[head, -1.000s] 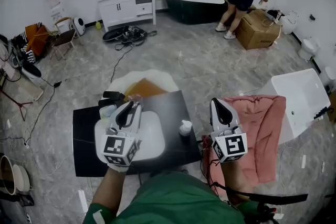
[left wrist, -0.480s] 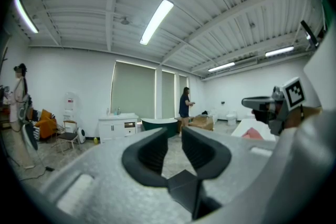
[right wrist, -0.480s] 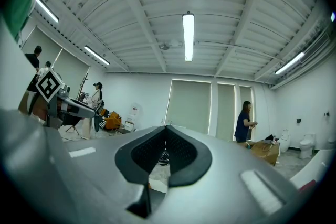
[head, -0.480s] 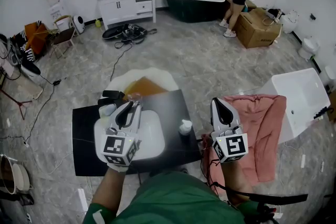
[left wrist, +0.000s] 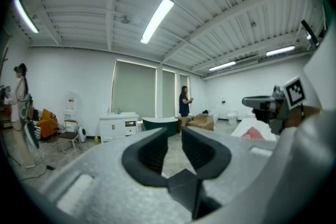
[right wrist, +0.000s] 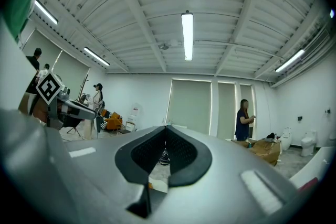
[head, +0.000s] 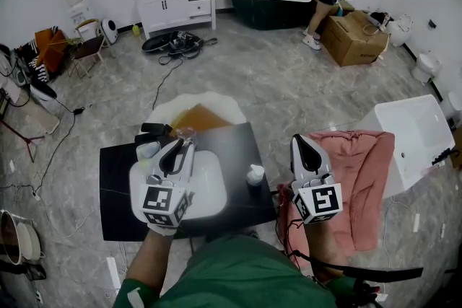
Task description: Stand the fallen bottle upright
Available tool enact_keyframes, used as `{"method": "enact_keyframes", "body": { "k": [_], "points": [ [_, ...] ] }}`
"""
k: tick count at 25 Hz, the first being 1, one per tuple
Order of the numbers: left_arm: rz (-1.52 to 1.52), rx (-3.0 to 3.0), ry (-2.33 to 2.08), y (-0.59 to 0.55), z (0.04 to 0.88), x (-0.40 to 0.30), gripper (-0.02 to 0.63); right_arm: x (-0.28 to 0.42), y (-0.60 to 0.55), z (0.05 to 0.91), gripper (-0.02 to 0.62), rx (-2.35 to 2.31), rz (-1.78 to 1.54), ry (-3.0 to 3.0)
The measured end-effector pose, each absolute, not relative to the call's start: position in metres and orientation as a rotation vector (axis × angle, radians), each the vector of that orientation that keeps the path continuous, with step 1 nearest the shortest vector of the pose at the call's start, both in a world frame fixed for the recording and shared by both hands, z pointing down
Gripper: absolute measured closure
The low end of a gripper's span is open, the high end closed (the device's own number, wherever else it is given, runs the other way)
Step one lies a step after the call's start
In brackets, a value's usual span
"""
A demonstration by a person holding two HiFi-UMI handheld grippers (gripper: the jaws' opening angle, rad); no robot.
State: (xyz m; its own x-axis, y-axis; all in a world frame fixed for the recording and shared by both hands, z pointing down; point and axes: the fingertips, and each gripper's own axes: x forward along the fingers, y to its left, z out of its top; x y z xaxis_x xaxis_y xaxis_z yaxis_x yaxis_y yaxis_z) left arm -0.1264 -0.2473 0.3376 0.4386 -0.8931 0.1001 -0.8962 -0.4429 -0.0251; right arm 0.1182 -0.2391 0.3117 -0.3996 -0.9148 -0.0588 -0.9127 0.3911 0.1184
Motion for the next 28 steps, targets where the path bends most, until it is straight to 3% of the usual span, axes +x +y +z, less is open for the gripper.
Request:
{"method": "enact_keyframes", "body": {
  "k": [28],
  "points": [
    [0.164, 2.637, -1.649, -0.2488, 0.3377, -0.1277, 0.526, 0.1167, -0.2404, 0.3139, 0.594, 1.688, -0.213, -2.626]
  ]
}}
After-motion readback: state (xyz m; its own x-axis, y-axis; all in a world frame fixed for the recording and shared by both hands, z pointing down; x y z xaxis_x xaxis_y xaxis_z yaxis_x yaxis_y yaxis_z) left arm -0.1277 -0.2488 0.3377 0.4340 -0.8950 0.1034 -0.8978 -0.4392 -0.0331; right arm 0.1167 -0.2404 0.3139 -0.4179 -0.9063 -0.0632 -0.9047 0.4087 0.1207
